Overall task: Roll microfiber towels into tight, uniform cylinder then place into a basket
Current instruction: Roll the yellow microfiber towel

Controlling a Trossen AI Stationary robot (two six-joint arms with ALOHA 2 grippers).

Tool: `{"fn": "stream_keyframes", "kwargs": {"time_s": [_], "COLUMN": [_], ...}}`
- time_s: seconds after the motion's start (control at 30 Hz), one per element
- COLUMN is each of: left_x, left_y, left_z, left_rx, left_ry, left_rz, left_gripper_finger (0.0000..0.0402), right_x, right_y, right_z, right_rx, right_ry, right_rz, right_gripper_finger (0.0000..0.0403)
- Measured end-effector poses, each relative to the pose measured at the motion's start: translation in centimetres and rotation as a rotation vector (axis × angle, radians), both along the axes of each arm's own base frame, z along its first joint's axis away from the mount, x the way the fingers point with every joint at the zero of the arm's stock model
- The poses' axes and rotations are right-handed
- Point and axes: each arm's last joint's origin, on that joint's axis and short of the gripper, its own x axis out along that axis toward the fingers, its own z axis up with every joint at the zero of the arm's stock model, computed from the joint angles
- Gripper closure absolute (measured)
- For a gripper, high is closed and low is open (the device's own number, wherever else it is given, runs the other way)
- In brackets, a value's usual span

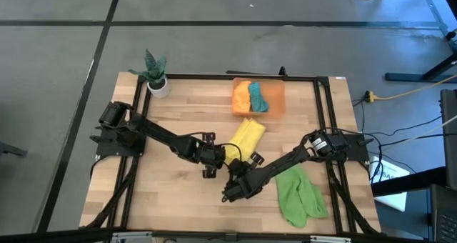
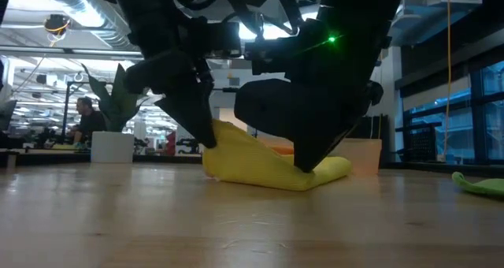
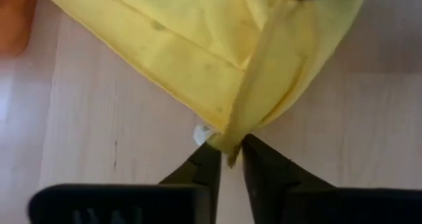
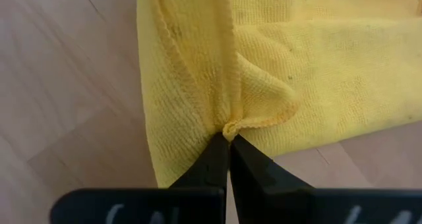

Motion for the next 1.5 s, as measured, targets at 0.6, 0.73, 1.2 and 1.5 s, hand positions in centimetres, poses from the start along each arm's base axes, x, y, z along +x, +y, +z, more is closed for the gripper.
{"fn": "stream_keyframes", "kwargs": {"time_s": [0.6, 0.73, 1.2, 1.5], "left_x": [-4.8, -7.2, -14.0, -14.8], "left_y": [1.1, 1.0, 0.0, -1.3], "left_z": [6.4, 8.2, 12.5, 12.6], "left_rx": [0.014, -0.013, -0.045, -0.068], "left_ry": [-0.011, -0.011, -0.104, -0.117], "left_rz": [0.136, 0.200, 0.341, 0.304], "left_gripper_finger": [0.0318, 0.0317, 0.0317, 0.0317], "right_x": [0.1, 0.1, 2.5, 3.0], "right_y": [-0.3, -0.3, 0.8, 2.4], "right_z": [-0.1, -0.1, 0.2, 0.6], "right_rx": [0.051, 0.055, 0.230, 0.408], "right_ry": [0.030, 0.031, -0.010, -0.017], "right_rz": [-0.009, -0.002, 0.375, 0.607], "right_gripper_finger": [0.0393, 0.0393, 0.0393, 0.0393]}}
